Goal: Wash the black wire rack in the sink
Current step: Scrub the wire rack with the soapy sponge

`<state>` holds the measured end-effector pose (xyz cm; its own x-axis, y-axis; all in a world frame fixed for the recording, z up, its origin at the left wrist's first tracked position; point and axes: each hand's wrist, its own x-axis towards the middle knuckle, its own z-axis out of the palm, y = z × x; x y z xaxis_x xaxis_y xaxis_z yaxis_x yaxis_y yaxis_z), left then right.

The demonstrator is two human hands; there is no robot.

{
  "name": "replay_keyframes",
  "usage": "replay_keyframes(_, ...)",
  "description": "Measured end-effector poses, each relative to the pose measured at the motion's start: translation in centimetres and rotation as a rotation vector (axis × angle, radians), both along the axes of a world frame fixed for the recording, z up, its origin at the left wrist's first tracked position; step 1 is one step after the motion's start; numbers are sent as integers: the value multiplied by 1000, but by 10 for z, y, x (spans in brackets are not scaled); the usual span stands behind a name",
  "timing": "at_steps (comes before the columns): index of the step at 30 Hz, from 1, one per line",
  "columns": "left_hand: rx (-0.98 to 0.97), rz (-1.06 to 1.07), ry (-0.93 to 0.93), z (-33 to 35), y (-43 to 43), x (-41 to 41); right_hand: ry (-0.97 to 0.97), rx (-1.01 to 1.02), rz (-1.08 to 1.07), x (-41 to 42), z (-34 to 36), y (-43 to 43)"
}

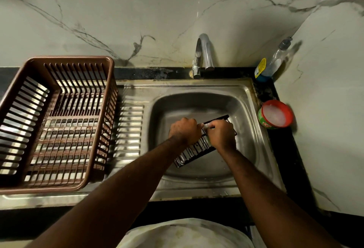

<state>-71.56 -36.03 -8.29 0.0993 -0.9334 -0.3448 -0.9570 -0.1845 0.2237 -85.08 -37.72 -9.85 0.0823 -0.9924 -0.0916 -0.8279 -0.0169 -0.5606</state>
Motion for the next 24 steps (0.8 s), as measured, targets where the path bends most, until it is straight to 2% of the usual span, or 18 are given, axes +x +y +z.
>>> replay_keyframes(7, -17, 84, 36, -8, -3, 7, -33, -9, 16, -23, -9, 25)
replay_keyframes(15, -57, 11, 9, -4, -3, 3, -34, -20, 10, -4, 2, -4)
replay_keyframes(20, -51, 59, 14, -6, -2, 10, -70, -82, 77, -1, 0, 3)
replay_keyframes(24, -42, 110, 9, -10, -3, 22, -107, 80, 139, -18, 4, 10)
